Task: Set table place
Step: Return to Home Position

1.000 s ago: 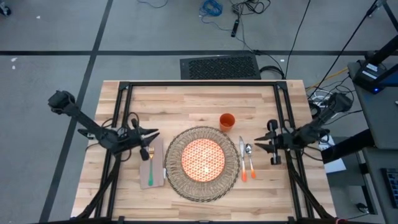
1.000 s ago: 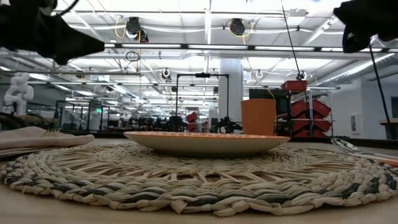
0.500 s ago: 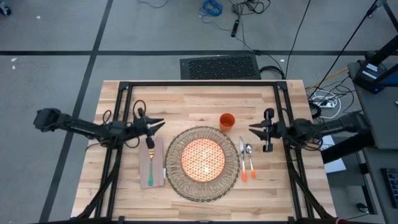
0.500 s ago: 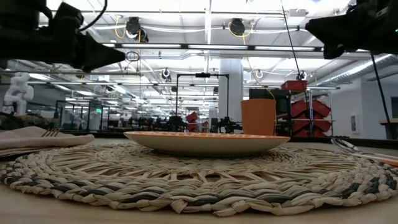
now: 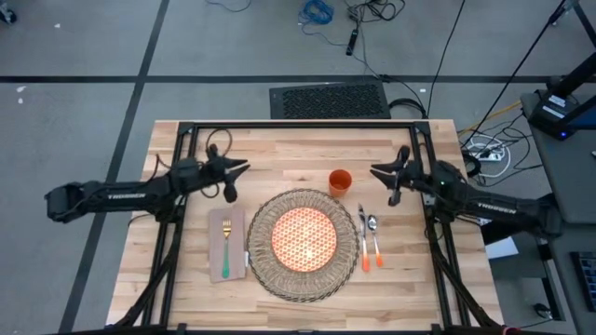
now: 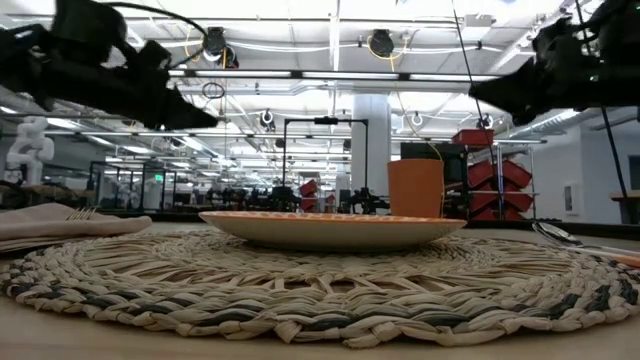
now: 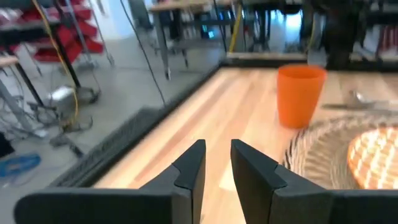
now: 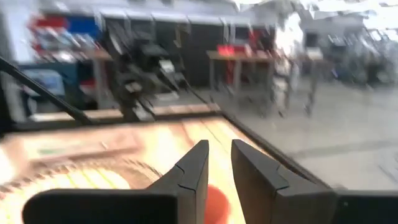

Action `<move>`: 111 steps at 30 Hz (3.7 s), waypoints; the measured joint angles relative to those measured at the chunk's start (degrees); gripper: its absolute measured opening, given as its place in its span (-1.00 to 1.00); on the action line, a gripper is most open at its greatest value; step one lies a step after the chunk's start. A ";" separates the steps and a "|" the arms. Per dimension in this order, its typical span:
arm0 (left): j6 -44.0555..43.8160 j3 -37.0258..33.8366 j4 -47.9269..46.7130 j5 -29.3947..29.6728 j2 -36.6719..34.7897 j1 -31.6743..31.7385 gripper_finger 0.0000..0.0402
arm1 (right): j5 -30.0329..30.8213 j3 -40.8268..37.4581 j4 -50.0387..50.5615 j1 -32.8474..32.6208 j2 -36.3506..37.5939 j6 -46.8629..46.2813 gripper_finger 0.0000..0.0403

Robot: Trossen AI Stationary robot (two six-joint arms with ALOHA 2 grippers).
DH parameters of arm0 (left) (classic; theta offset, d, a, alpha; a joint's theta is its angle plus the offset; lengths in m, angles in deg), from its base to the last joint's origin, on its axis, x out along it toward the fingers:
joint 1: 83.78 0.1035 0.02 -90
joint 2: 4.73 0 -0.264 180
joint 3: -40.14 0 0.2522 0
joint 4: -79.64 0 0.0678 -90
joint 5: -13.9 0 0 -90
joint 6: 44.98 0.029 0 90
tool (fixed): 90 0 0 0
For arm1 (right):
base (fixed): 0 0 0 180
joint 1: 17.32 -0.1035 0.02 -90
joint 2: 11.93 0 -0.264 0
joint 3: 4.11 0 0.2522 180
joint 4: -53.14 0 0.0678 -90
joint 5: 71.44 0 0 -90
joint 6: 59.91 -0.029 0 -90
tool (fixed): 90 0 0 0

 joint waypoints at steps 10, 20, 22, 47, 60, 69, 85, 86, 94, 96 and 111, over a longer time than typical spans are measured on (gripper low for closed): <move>7.85 3.07 2.50 4.66 7.04 2.20 -0.69 | -1.34 1.42 -1.89 5.94 -0.69 2.25 -0.72; 7.49 -1.72 -3.73 4.26 -5.99 1.13 -0.70 | -3.09 1.43 0.15 6.05 1.21 3.29 -0.72; 5.94 -4.62 -3.29 4.05 -11.28 1.13 -0.74 | -4.01 1.43 -0.37 6.05 1.94 3.43 -0.72; 2.94 -5.89 -28.75 -0.29 -42.36 1.18 -0.92 | -5.57 -0.03 4.34 6.03 19.39 4.83 -0.72; 0.00 -5.89 -28.75 -0.44 -42.34 1.18 -0.92 | -1.80 -0.01 7.19 6.03 19.09 -1.30 -0.72; -0.03 -5.89 -28.75 -0.42 -42.34 1.18 -0.92 | -0.90 -0.01 8.33 6.03 18.96 -1.34 -0.72; -0.04 -5.89 -28.73 -0.35 -42.34 1.18 -0.92 | -0.91 -0.01 8.31 6.03 18.96 -1.34 -0.72; -0.04 -5.89 -28.73 -0.35 -42.34 1.18 -0.92 | -0.91 -0.01 8.31 6.03 18.96 -1.34 -0.72; -0.04 -5.89 -28.73 -0.33 -42.34 1.18 -0.92 | -0.91 -0.01 8.31 6.03 18.96 -1.34 -0.72; -0.04 -5.89 -28.73 -0.33 -42.33 1.18 -0.92 | -0.92 -0.01 8.31 6.03 18.96 -1.34 -0.72; -0.04 -5.89 -28.73 -0.31 -42.34 1.18 -0.92 | -0.92 0.01 8.31 6.02 18.96 -1.34 -0.72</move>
